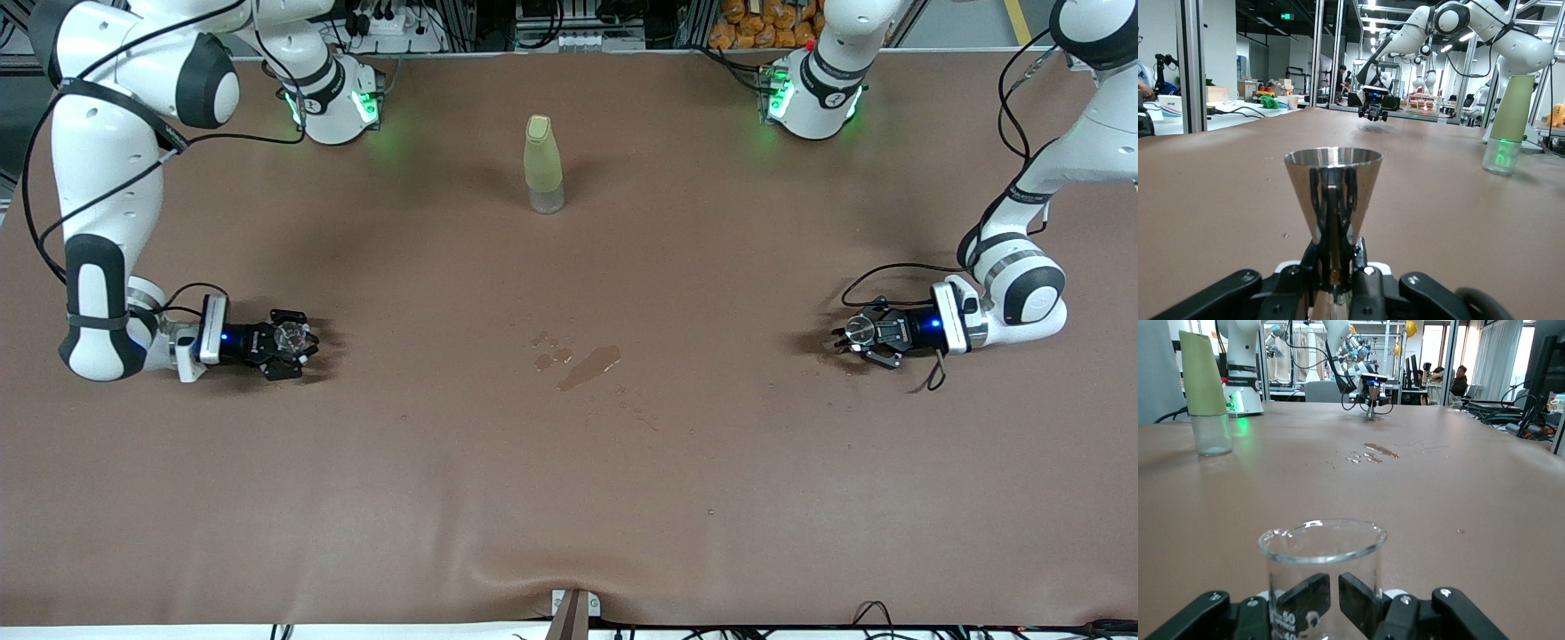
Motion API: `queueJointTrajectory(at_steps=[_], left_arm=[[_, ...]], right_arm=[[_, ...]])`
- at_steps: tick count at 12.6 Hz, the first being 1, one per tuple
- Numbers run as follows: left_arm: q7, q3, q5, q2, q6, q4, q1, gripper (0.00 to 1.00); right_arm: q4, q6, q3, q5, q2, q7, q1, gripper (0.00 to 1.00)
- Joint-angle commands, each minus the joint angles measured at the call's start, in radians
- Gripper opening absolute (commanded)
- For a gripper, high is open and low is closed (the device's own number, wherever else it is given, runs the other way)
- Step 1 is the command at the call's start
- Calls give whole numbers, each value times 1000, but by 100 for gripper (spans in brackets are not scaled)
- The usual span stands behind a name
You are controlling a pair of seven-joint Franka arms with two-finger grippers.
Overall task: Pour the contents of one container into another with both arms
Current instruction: 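Lower the jigger and beaker onto the table and open both grippers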
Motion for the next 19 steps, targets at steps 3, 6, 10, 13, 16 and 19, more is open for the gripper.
queueJointTrajectory(at_steps=[3,6,10,13,16,19], left_arm=[[-2,20,7,13,-9,29,6,0],[-6,20,4,13,-9,29,5,0],[-12,20,4,11,-21,29,8,32],[-12,20,4,13,-23,28,8,50],[-55,23,10,10,-23,28,11,100],[-100,47,20,4,-38,54,20,100]], right_arm=[[14,57,50,-3,38,-203,-45,0],[18,68,75,-3,56,-213,-60,0],[21,77,76,-4,61,-201,-59,29],[20,71,67,-10,53,-142,-63,84],[23,68,9,-29,37,-89,-57,100],[80,67,-51,-113,21,24,-51,100]])
